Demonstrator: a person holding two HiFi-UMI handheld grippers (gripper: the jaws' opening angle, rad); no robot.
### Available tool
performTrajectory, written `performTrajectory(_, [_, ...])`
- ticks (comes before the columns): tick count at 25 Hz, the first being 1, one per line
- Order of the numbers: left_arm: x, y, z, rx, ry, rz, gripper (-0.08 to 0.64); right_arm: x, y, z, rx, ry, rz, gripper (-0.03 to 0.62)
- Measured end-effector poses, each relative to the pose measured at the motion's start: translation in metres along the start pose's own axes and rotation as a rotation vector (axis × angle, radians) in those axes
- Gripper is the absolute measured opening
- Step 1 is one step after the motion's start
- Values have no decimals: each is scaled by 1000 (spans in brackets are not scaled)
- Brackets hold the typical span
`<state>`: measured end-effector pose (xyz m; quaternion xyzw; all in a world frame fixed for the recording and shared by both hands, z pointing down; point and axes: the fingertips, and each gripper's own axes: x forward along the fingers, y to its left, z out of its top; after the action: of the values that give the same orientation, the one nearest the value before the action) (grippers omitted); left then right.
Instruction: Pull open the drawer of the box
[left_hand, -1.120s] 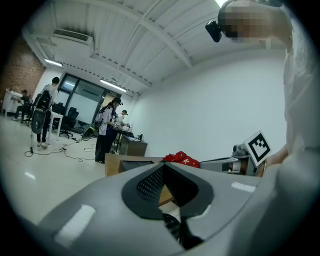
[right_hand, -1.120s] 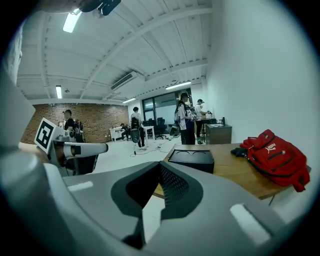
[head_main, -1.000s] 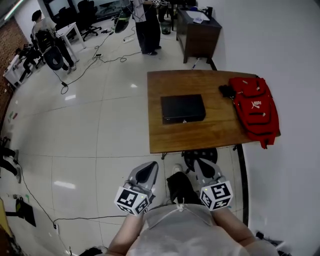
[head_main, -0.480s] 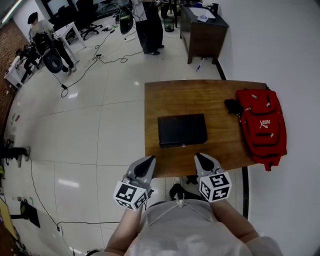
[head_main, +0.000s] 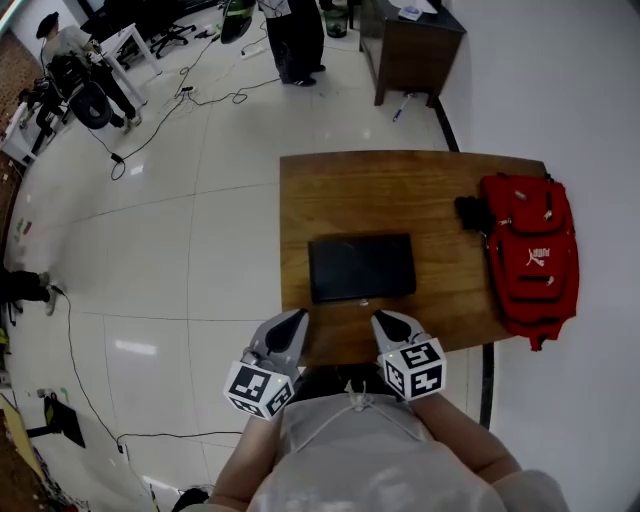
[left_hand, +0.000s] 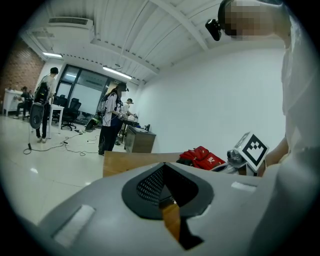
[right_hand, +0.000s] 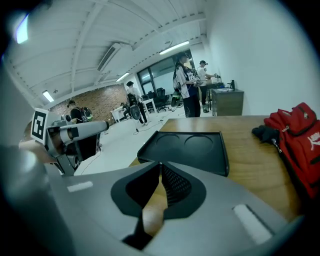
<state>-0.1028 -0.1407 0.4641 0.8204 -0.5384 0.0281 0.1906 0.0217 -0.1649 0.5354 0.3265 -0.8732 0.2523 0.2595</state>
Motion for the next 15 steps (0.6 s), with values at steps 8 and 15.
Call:
performTrajectory(8, [7, 25, -17, -50, 72, -15, 6, 35, -11, -22, 85, 112, -41, 23])
performTrajectory(15, [23, 31, -37, -57, 119, -40, 6, 67, -23, -50, 112, 210, -94, 100])
